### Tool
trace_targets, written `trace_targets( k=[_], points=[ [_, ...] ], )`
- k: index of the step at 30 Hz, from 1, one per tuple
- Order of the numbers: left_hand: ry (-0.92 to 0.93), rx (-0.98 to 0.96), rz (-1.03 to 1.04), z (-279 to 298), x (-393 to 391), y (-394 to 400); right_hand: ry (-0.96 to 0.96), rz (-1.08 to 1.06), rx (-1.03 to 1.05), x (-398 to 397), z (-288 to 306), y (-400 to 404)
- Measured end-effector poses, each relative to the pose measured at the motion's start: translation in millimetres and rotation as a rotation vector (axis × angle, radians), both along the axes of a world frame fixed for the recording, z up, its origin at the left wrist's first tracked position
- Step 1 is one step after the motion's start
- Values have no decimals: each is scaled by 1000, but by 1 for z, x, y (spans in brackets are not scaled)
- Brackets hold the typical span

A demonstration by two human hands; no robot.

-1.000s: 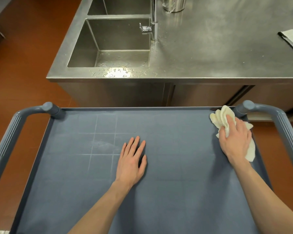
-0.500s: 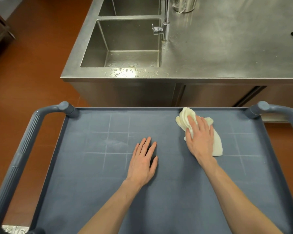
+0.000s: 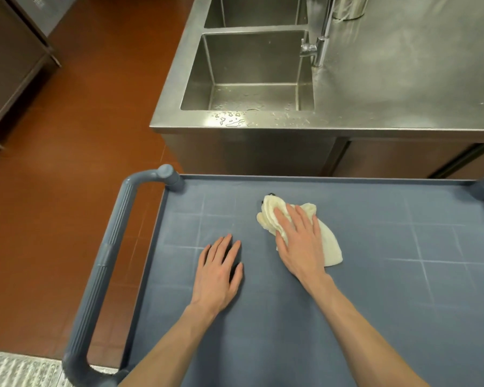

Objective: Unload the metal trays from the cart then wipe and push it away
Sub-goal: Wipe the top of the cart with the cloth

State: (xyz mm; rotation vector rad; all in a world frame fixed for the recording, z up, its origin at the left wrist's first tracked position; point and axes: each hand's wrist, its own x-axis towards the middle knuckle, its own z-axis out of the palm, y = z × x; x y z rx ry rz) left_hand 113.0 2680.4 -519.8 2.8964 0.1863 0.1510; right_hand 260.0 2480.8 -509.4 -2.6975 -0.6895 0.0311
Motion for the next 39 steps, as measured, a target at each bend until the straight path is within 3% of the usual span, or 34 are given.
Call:
trace_targets(
  k=[8, 16, 31, 39],
  points=[
    [-21, -11, 34, 2, -24, 55, 26, 82, -8, -66, 3, 92],
    [-40, -47, 81, 0, -47, 89, 1, 134, 19, -75, 0, 142],
    [-63, -71, 120, 0, -64, 116, -69, -422, 19, 3, -4, 66],
    [-83, -84, 125, 1, -64, 116, -74, -203, -22, 18, 0, 139]
  ],
)
